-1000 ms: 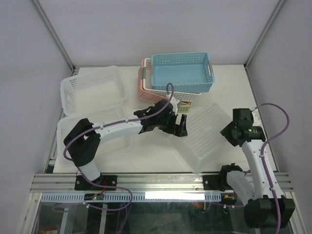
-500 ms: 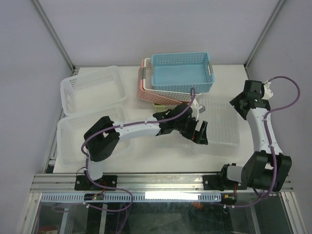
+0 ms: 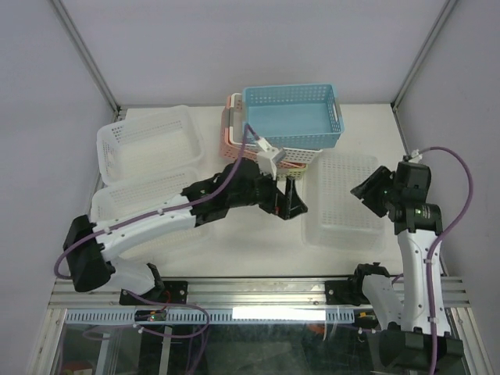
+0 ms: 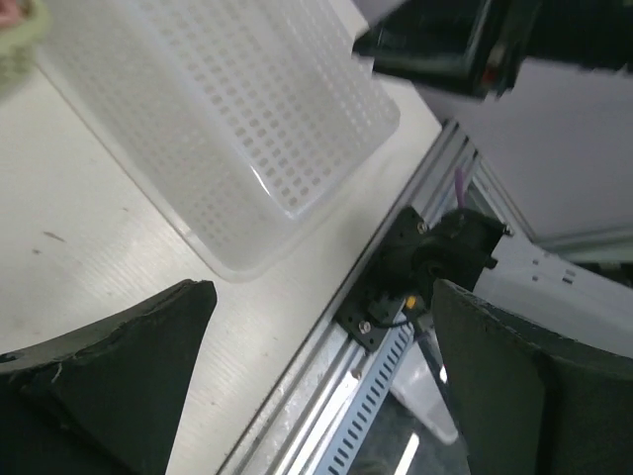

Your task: Turn the large container upside down

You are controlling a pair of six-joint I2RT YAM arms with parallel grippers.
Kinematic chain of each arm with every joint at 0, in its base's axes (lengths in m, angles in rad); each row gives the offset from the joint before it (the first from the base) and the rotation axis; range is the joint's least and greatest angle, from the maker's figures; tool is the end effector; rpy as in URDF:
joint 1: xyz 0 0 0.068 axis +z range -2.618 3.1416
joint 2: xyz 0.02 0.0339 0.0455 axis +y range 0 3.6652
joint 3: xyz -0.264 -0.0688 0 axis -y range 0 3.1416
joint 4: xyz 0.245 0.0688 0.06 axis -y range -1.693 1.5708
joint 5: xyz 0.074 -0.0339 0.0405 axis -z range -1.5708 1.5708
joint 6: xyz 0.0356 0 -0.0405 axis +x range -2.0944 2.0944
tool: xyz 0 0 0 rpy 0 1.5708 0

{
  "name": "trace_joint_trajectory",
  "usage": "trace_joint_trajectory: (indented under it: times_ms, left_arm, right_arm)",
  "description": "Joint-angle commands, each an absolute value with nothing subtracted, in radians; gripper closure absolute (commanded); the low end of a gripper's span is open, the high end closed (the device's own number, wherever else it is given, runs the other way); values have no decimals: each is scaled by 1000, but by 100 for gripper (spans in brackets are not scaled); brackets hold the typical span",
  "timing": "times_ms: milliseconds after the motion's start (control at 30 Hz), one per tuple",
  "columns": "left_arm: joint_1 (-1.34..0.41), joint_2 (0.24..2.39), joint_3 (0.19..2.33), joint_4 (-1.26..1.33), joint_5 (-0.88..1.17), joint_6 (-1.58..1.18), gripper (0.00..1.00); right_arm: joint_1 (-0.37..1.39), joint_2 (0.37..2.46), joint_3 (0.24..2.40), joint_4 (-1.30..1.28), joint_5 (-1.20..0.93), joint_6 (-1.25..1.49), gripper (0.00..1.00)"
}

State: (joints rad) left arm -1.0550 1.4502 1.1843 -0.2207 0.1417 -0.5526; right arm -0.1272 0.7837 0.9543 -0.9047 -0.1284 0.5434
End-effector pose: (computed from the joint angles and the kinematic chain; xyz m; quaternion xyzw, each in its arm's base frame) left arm 0.1618 -0.2956 0.3180 0.2478 0.8186 -0.4126 0.3135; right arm 0.1448 -0.0139 0.3274 0.2754 0.8697 0.1411 0.3846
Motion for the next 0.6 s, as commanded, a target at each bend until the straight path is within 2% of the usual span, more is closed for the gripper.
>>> trace_joint_trajectory:
  times_ms: [0,200,367,567]
  left_arm:
    - [-1007,1291,1123,-215,-61,-590,1]
    - [-983,1217,1078,-217,-152,-600,1]
    - [-979,1185,1065,-235,-176,-606,1]
    - [-974,1144,1061,-275,-204,-590,1]
  right_arm:
    - [-95,854,889,-894,-243,521,50]
    - [-4,1001,822,-773,-114,574,49]
    - [-8,1126,809,-664,83,594,49]
    - [-58,1320,904,-555,188,564,48]
